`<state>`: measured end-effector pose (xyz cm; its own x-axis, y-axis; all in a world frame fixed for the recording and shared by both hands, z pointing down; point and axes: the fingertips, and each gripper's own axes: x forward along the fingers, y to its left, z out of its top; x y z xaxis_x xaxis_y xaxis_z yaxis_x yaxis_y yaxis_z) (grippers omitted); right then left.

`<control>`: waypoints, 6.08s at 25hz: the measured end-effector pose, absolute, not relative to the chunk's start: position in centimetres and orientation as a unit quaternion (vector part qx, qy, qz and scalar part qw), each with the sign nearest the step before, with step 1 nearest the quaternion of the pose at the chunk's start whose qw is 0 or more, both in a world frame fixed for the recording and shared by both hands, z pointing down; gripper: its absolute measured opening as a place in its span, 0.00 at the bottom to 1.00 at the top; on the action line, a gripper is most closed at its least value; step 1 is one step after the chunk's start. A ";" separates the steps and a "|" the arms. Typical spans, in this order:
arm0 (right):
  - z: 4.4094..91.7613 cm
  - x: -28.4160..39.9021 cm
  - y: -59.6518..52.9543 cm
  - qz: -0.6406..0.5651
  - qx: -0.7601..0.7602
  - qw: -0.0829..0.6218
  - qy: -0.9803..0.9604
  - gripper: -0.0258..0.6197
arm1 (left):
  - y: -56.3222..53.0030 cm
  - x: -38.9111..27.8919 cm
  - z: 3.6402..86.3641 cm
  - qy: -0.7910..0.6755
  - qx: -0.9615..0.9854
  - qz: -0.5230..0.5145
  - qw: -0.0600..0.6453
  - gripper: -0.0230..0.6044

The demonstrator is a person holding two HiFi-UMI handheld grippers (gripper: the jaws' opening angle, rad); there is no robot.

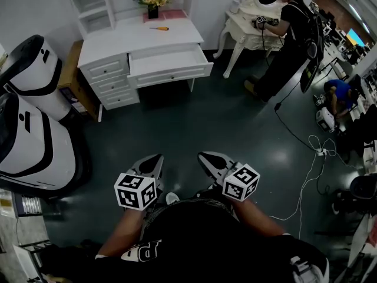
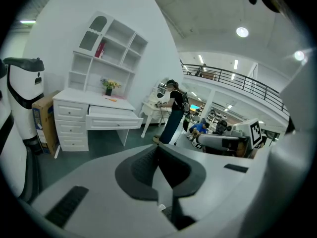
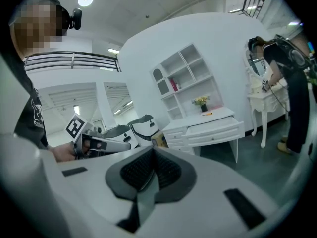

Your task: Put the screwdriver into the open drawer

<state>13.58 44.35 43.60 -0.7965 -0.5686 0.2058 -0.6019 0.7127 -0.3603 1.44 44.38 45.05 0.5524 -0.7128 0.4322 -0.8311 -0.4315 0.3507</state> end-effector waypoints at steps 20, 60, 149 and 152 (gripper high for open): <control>44.9 14.4 42.9 0.226 0.354 0.055 -0.906 0.05 | 43.3 1.5 46.0 -0.456 0.844 0.124 0.253 0.05; 45.6 13.2 17.1 0.241 0.313 0.050 -0.917 0.05 | 19.2 2.1 46.1 -0.481 0.823 0.154 0.260 0.06; 46.5 -3.3 -22.9 0.197 0.373 0.140 -0.896 0.05 | -22.9 -16.5 49.1 -0.446 0.838 0.184 0.254 0.05; 46.6 -3.3 -23.4 0.198 0.378 0.147 -0.892 0.05 | -23.4 -16.8 49.1 -0.440 0.841 0.183 0.257 0.05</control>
